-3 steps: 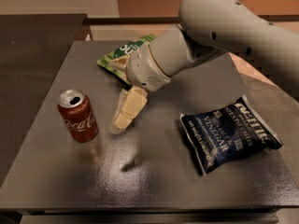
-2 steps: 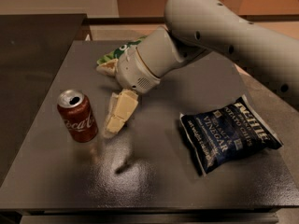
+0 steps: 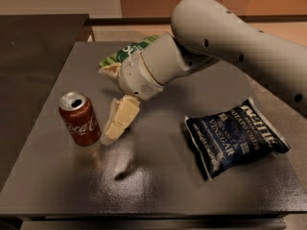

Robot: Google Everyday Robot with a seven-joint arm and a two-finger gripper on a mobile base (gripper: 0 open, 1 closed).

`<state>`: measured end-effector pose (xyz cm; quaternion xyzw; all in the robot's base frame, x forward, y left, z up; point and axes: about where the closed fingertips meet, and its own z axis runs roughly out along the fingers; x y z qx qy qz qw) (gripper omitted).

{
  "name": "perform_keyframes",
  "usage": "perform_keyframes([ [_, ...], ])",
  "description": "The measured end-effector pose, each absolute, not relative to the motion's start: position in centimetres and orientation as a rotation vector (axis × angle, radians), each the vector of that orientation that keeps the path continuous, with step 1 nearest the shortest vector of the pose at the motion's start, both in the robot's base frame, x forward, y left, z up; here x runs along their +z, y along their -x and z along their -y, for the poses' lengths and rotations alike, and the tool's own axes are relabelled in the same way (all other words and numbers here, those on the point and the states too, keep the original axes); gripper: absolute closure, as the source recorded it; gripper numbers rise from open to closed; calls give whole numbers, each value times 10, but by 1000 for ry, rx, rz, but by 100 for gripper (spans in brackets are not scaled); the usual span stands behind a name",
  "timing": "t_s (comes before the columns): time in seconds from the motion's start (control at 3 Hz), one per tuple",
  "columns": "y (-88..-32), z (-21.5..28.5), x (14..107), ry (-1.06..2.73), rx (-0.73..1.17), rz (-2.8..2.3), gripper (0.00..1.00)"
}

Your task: Knock coke can over

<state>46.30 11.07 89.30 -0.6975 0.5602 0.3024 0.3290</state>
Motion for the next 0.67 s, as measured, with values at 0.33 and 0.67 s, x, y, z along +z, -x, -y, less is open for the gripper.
perform_keyframes([
  [0.33, -461, -127, 890, 1784, 836, -1432, 0],
  [0.67, -460, -144, 888, 1761, 876, -1397, 0],
])
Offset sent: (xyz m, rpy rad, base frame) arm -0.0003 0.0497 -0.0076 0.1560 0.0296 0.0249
